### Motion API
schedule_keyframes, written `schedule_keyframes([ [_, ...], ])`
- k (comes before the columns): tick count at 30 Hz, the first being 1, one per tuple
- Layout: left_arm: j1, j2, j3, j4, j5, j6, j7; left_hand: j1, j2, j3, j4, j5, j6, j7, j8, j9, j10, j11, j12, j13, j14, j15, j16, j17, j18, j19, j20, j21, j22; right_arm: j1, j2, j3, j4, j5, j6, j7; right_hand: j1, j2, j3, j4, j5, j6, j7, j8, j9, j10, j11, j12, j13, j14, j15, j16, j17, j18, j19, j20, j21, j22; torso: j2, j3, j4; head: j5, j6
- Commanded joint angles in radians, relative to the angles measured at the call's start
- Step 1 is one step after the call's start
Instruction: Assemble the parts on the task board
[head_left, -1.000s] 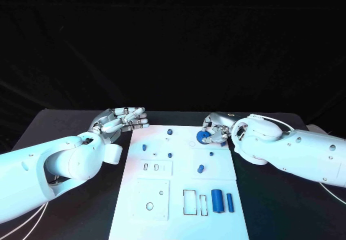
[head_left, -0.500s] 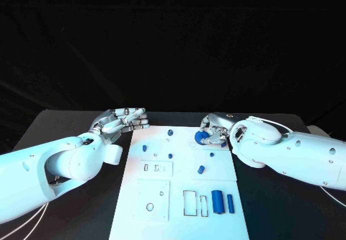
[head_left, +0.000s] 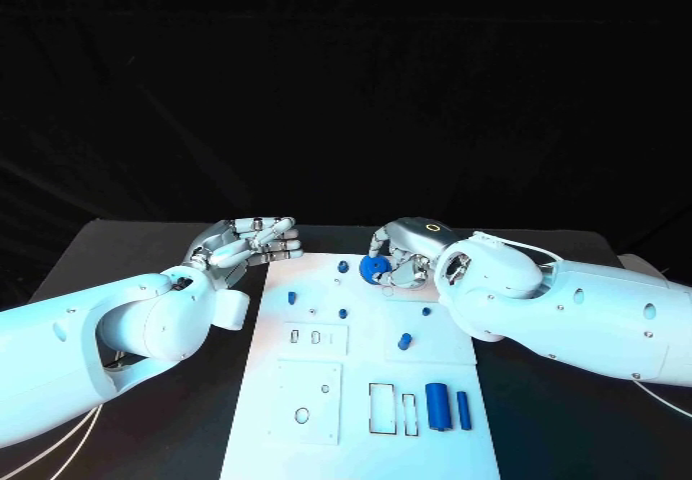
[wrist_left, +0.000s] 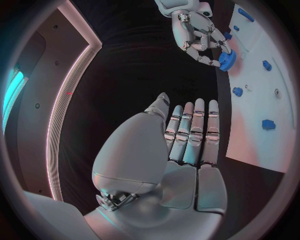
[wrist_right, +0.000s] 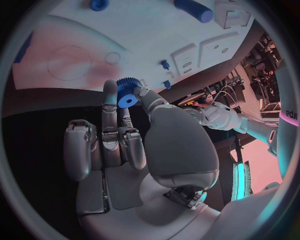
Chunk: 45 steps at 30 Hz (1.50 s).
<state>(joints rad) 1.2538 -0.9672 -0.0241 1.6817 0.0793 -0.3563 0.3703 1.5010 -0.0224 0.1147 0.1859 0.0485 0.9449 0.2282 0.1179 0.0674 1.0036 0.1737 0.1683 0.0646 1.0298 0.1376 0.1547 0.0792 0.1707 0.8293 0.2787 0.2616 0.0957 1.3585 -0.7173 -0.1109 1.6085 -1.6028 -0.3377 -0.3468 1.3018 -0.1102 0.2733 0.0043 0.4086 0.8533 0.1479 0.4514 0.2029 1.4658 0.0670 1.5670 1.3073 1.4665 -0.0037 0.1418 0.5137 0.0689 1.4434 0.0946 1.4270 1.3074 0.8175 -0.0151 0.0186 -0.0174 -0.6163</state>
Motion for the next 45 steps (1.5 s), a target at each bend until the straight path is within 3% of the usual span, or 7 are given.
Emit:
schedule_keyframes([
  [1, 0.001, 0.003, 0.001, 0.001, 0.001, 0.017, 0.007, -0.004, 0.008, -0.004, 0.000, 0.001, 0.007, 0.001, -0.003, -0.001, 0.007, 0.002, -0.003, 0.001, 0.008, 0.000, -0.005, -0.001, 0.013, 0.006, 0.001, -0.004, -0.001, 0.001, 0.021, 0.000, 0.001, -0.065, -0.017, -0.006, -0.008, 0.004, 0.006, 0.002, 0.002, 0.016, -0.011, -0.003, 0.001, 0.105, -0.010, 0.004, 0.263, 0.014, -0.008, -0.005, 0.002, -0.021, 0.009, 0.001, 0.003, 0.061, 0.001, -0.0005, 0.0003, 0.002, 0.002],
  [7, 0.001, 0.005, 0.001, 0.000, 0.001, 0.016, 0.007, -0.004, 0.008, -0.004, 0.000, 0.001, 0.007, 0.001, -0.003, -0.001, 0.007, 0.002, -0.003, 0.001, 0.008, 0.000, -0.005, -0.001, 0.013, 0.006, 0.001, -0.004, -0.001, 0.000, 0.076, -0.001, -0.023, -0.071, -0.014, -0.001, -0.009, 0.004, 0.010, 0.002, 0.002, 0.017, -0.011, -0.007, 0.001, 0.105, -0.010, 0.004, 0.263, 0.015, -0.008, -0.005, 0.002, -0.021, 0.008, 0.001, 0.003, 0.061, 0.001, -0.0005, -0.0018, 0.006, 0.002],
  [17, 0.001, 0.006, 0.001, 0.001, 0.001, 0.013, 0.008, -0.004, 0.008, -0.004, 0.000, 0.001, 0.007, 0.001, -0.003, -0.001, 0.007, 0.002, -0.003, 0.001, 0.008, 0.000, -0.005, -0.001, 0.013, 0.006, 0.001, -0.004, -0.001, -0.018, 0.154, -0.008, -0.094, -0.071, 0.001, 0.005, -0.011, 0.004, 0.015, 0.001, 0.002, 0.019, -0.010, -0.013, -0.001, 0.105, -0.010, 0.004, 0.263, 0.015, -0.008, -0.006, 0.002, -0.021, 0.008, 0.001, 0.002, 0.061, 0.002, 0.0001, 0.0002, 0.010, -0.001],
  [25, 0.001, 0.005, 0.001, 0.005, 0.001, 0.012, 0.008, -0.004, 0.008, -0.004, 0.000, 0.001, 0.007, 0.001, -0.003, -0.001, 0.007, 0.002, -0.003, 0.001, 0.008, 0.000, -0.005, -0.001, 0.013, 0.006, 0.001, -0.004, -0.001, -0.031, 0.188, -0.012, -0.138, -0.071, 0.014, 0.008, -0.013, 0.004, 0.018, 0.001, 0.002, 0.019, -0.010, -0.017, -0.002, 0.105, -0.009, 0.004, 0.263, 0.015, -0.008, -0.006, 0.002, -0.020, 0.007, 0.001, 0.001, 0.059, 0.003, 0.0002, -0.0015, 0.012, -0.006],
  [37, 0.001, 0.002, 0.001, 0.007, 0.001, 0.011, 0.008, -0.004, 0.008, -0.004, 0.000, 0.001, 0.007, 0.001, -0.003, -0.001, 0.007, 0.002, -0.003, 0.001, 0.008, 0.000, -0.005, -0.001, 0.013, 0.006, 0.001, -0.004, -0.001, -0.044, 0.206, -0.016, -0.156, -0.066, 0.034, 0.011, -0.019, 0.001, 0.023, 0.000, -0.001, 0.021, -0.008, -0.026, -0.004, 0.105, -0.008, 0.004, 0.263, 0.015, -0.007, -0.006, 0.003, -0.019, 0.004, 0.001, -0.002, 0.056, 0.001, 0.0009, -0.0016, 0.014, -0.012],
  [42, 0.001, 0.002, 0.001, 0.007, 0.001, 0.010, 0.007, -0.004, 0.008, -0.004, 0.000, 0.001, 0.007, 0.001, -0.003, -0.001, 0.007, 0.002, -0.003, 0.001, 0.008, 0.000, -0.005, -0.001, 0.013, 0.006, 0.001, -0.004, -0.001, -0.046, 0.206, -0.016, -0.162, -0.065, 0.035, 0.009, -0.036, -0.008, 0.024, 0.004, -0.018, 0.013, -0.003, -0.047, -0.009, 0.105, -0.004, 0.004, 0.263, 0.017, -0.005, -0.006, 0.004, -0.019, 0.001, 0.003, -0.006, 0.052, 0.001, 0.0008, -0.0021, 0.013, -0.012],
  [45, 0.001, 0.001, 0.001, 0.007, 0.001, 0.010, 0.007, -0.003, 0.008, -0.005, -0.001, 0.001, 0.008, 0.001, -0.005, -0.001, 0.008, 0.002, -0.006, 0.001, 0.009, 0.000, -0.007, -0.002, 0.013, 0.006, 0.001, -0.005, -0.002, -0.046, 0.207, -0.017, -0.167, -0.063, 0.030, 0.008, -0.056, -0.020, 0.012, 0.010, -0.079, -0.039, 0.012, -0.089, -0.023, 0.105, 0.009, 0.004, 0.263, 0.020, 0.004, -0.006, 0.006, -0.017, -0.003, 0.009, -0.012, 0.047, 0.001, 0.0006, -0.0021, 0.013, -0.011],
])
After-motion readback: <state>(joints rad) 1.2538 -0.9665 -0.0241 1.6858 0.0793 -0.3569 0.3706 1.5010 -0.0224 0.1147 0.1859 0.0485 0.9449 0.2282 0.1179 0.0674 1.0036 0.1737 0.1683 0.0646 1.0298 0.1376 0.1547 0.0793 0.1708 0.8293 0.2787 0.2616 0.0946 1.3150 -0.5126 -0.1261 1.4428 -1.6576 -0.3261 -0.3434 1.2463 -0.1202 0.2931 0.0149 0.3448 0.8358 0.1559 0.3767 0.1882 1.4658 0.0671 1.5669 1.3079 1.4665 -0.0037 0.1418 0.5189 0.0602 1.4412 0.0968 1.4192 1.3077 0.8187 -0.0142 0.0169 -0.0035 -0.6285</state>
